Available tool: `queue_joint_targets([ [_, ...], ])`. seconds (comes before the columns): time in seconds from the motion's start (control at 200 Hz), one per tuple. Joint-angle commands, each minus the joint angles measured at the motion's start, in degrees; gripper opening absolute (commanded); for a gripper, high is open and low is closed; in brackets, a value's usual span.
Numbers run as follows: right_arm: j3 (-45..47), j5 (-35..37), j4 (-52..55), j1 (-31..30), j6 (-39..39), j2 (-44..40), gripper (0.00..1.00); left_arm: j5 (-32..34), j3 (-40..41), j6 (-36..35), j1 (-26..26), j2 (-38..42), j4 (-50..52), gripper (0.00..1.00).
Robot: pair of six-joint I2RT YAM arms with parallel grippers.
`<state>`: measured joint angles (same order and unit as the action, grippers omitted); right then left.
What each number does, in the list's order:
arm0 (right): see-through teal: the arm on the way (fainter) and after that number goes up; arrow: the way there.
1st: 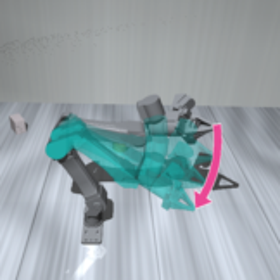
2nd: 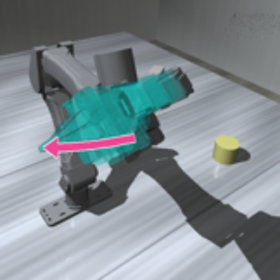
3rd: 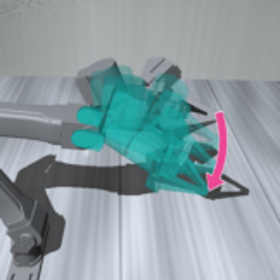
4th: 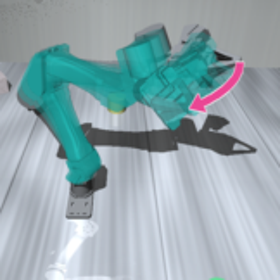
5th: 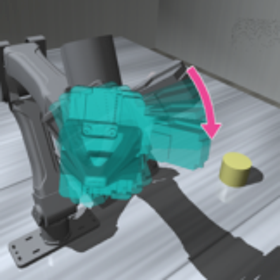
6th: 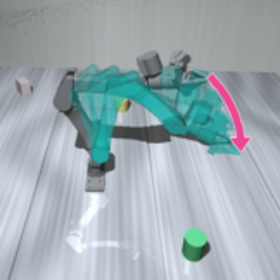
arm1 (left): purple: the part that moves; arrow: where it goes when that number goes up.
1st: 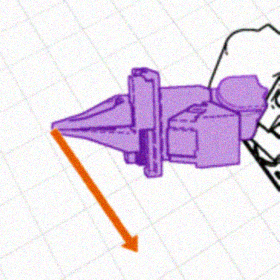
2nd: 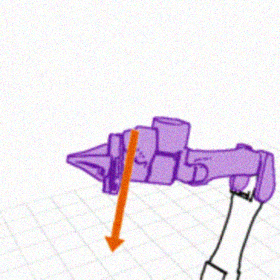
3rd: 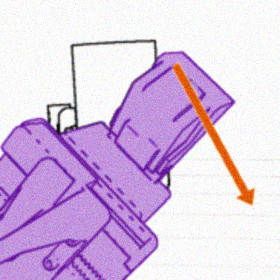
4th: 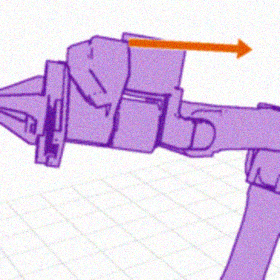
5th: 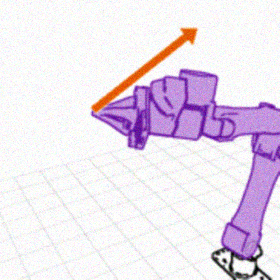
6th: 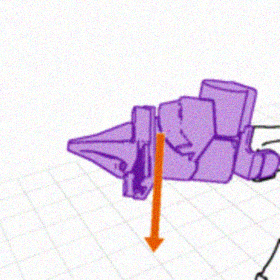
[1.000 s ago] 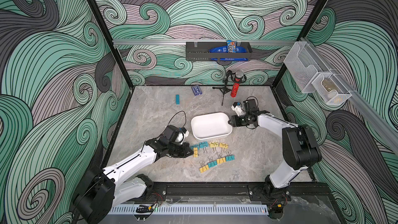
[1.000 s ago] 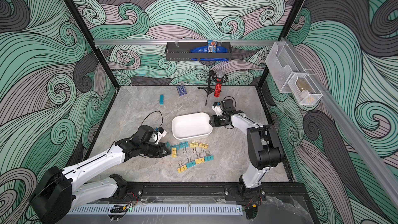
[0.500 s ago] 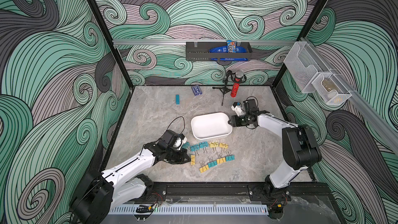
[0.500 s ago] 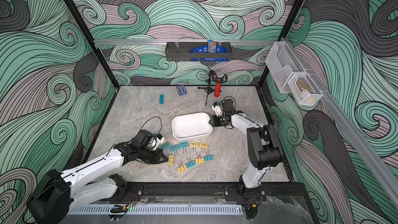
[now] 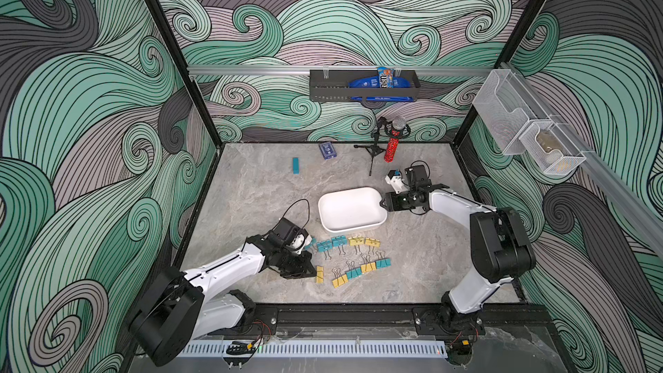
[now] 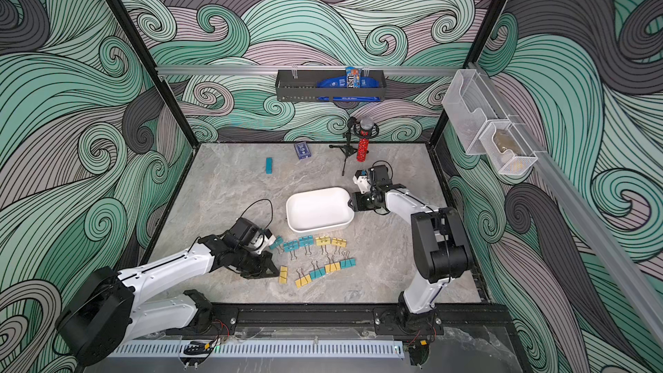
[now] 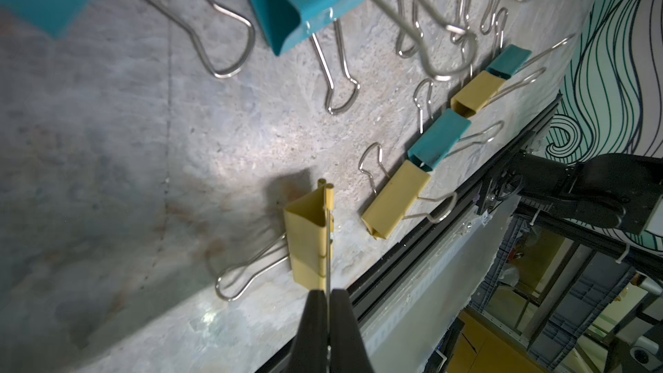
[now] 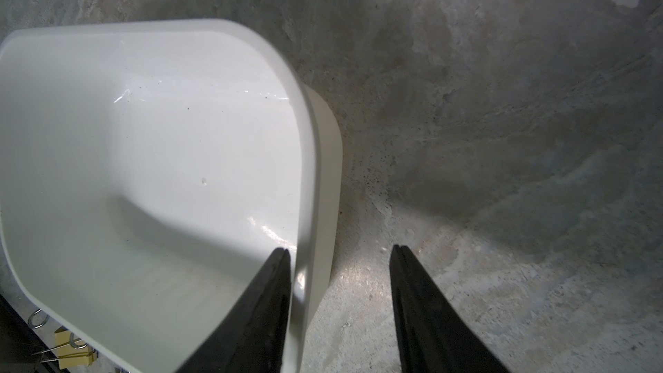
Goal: Take out the binder clips from the storage box
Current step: Place the binder clip at the center of the board.
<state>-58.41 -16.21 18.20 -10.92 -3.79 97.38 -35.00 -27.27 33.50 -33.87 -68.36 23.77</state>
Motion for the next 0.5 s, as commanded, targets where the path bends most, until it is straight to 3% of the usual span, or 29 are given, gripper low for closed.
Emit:
queue_joint_targets([
  [0.0,0.0,-1.0,-0.4,0.2,0.4,0.2,0.47,-0.7,-0.6,-1.7,0.1,-1.3,1.5,0.08],
  [0.245,0.0,-1.1,-0.4,0.6,0.5,0.1,0.47,1.9,-1.4,-1.4,0.1,-0.8,2.7,0.32],
  [0.495,0.1,0.0,-0.4,0.6,0.2,-1.5,0.48,4.9,-5.0,-0.9,0.1,3.4,3.2,0.4],
])
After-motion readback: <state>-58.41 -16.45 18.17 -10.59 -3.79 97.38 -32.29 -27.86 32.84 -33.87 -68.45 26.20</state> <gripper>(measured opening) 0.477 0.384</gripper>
